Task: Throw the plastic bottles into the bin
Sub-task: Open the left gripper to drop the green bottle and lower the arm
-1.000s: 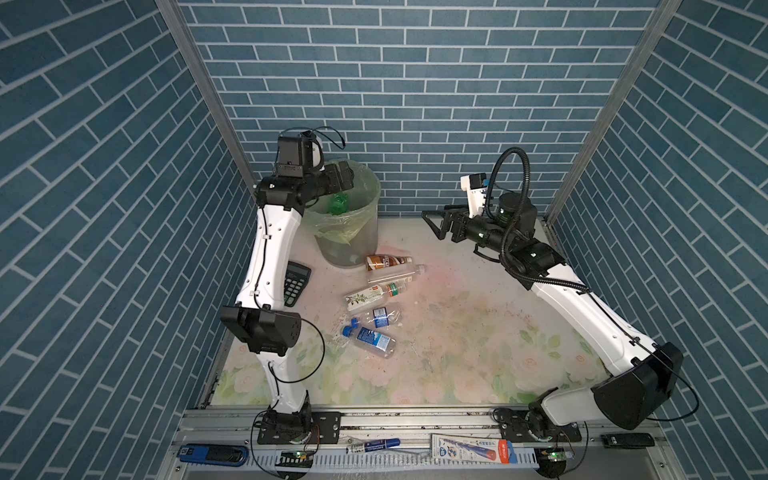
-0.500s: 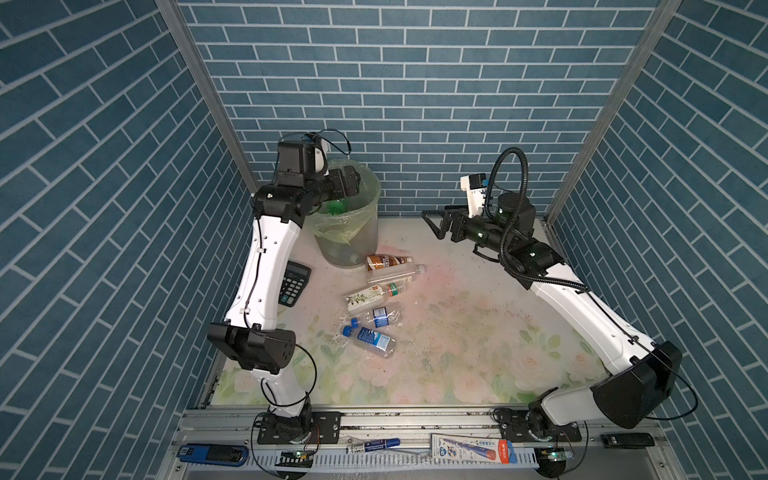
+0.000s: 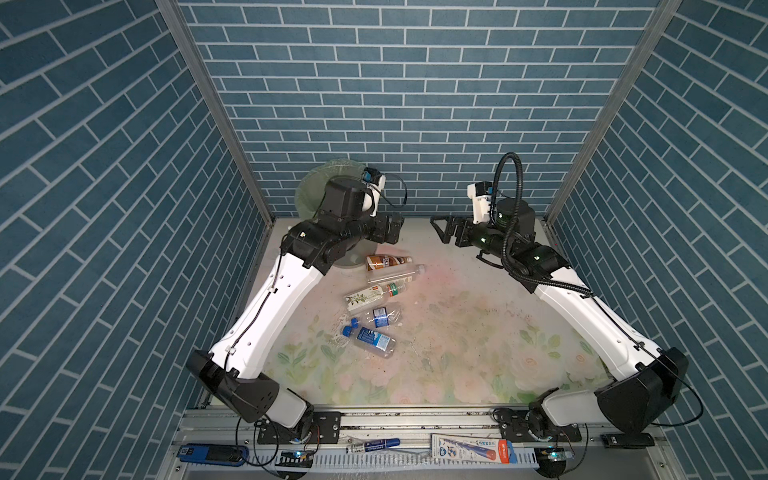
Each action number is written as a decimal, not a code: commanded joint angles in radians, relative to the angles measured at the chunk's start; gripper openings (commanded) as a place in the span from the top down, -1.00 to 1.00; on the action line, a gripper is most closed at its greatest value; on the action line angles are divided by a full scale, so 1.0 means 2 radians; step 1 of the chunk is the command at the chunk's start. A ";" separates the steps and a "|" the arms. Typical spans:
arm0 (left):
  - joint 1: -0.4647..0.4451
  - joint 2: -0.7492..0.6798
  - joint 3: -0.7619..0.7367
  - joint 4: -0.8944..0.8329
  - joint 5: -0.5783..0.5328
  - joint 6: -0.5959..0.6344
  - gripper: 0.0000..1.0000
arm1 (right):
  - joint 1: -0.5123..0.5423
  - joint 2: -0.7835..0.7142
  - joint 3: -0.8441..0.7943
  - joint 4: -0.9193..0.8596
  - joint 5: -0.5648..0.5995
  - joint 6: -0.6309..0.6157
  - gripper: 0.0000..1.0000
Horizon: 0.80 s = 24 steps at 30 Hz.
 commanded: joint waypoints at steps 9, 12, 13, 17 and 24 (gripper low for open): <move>-0.043 -0.097 -0.204 0.056 -0.018 -0.017 -0.99 | -0.006 0.009 -0.060 -0.056 0.035 -0.001 -0.99; -0.043 -0.115 -0.255 0.079 -0.028 -0.056 -0.99 | -0.006 0.044 -0.061 -0.049 0.022 0.011 -0.99; -0.043 -0.121 -0.271 0.091 -0.028 -0.070 -0.99 | -0.006 0.059 -0.058 -0.045 0.016 0.019 -0.98; -0.042 -0.122 -0.314 0.118 -0.032 -0.118 -0.99 | -0.006 0.120 -0.043 -0.022 -0.012 0.048 -0.98; -0.009 -0.116 -0.366 0.124 0.003 -0.181 -0.99 | 0.009 0.190 -0.018 -0.020 -0.032 0.061 -0.98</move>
